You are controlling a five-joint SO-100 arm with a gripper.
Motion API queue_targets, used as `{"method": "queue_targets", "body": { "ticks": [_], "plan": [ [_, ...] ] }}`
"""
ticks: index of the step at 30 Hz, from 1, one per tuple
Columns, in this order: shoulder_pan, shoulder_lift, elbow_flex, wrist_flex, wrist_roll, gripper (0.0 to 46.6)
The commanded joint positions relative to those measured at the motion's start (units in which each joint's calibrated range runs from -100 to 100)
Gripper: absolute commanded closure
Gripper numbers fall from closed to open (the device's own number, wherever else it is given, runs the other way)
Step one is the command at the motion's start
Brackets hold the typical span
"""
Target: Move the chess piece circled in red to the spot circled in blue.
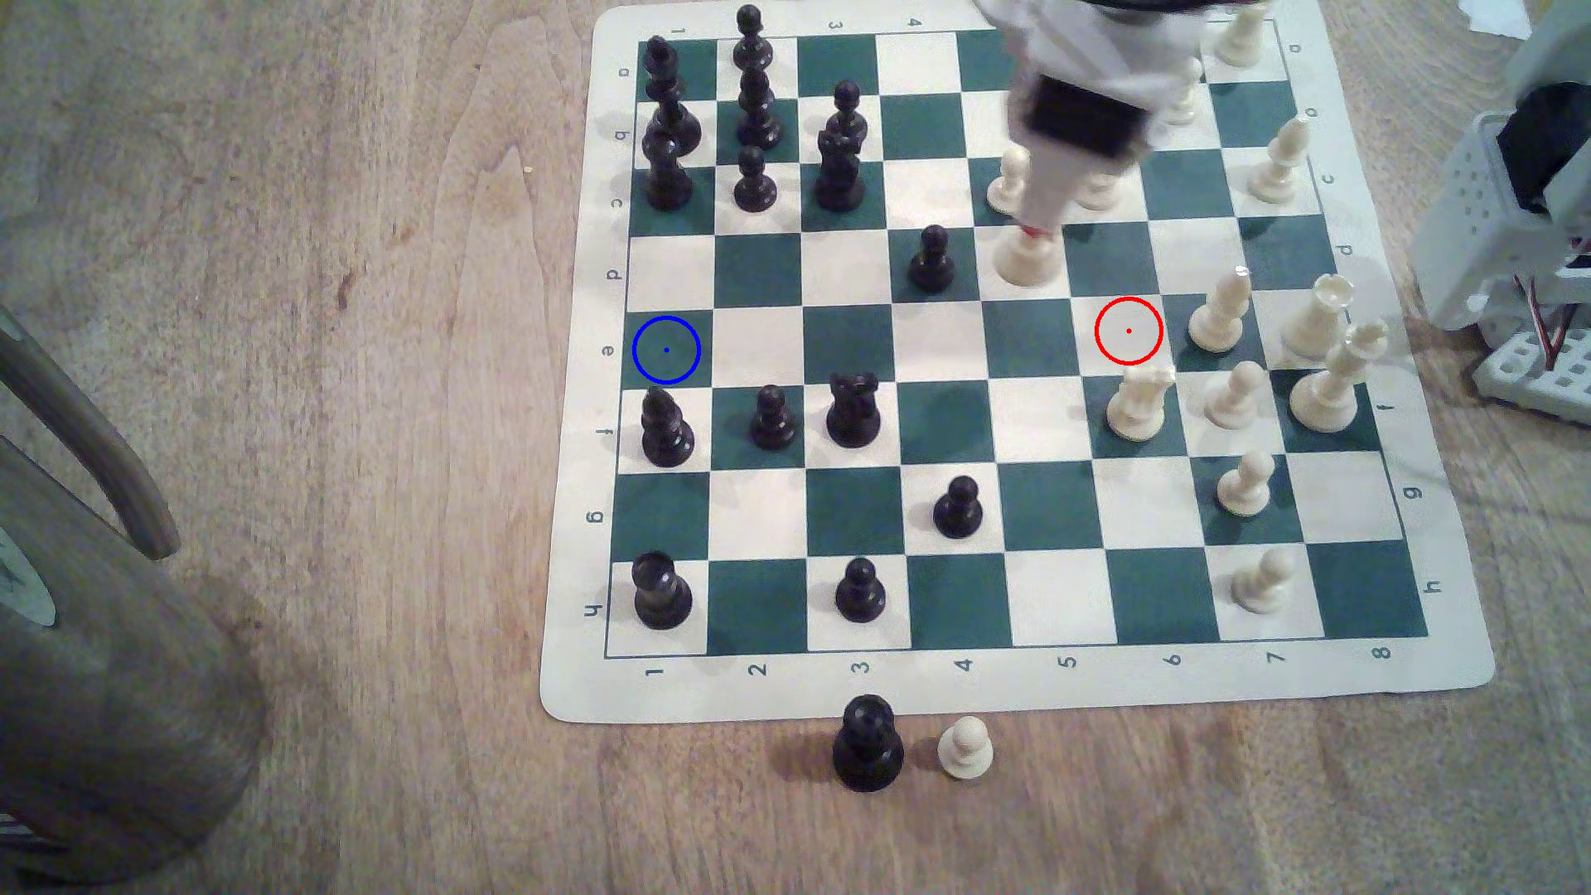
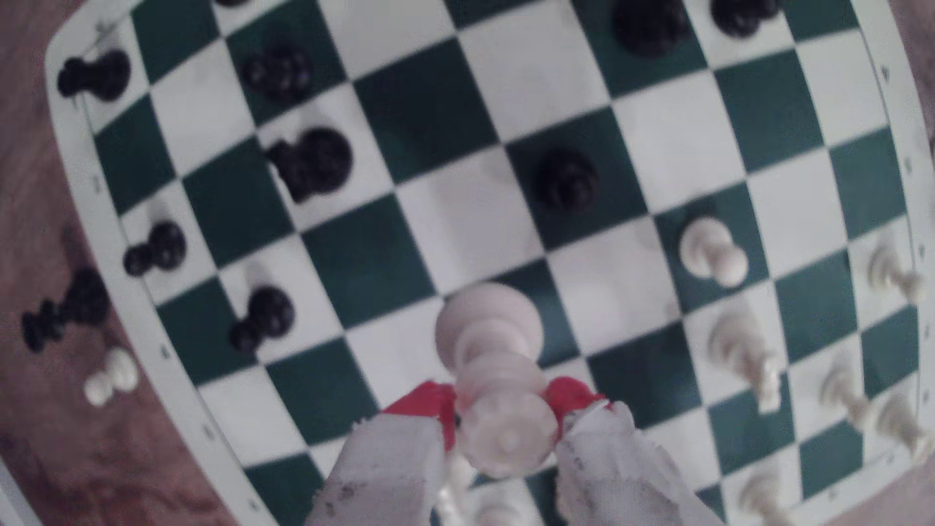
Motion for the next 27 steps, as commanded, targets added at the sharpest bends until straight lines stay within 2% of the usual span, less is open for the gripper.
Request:
{"method": "queue_targets", "body": {
  "ticks": [1, 11, 17, 19, 27],
  "plan": [
    [-0.9, 4.7, -18.7, -0.1, 0.2, 46.4],
    [-1.2, 14.1, -26.2, -8.8, 0.3, 46.4],
    [-1.2, 21.4, -35.3, -11.7, 0.7, 46.4],
    [-1.4, 25.0, -41.4, -10.8, 1.1, 46.4],
    [-0.6, 32.6, -49.1, -12.4, 2.8, 46.4]
  ]
}}
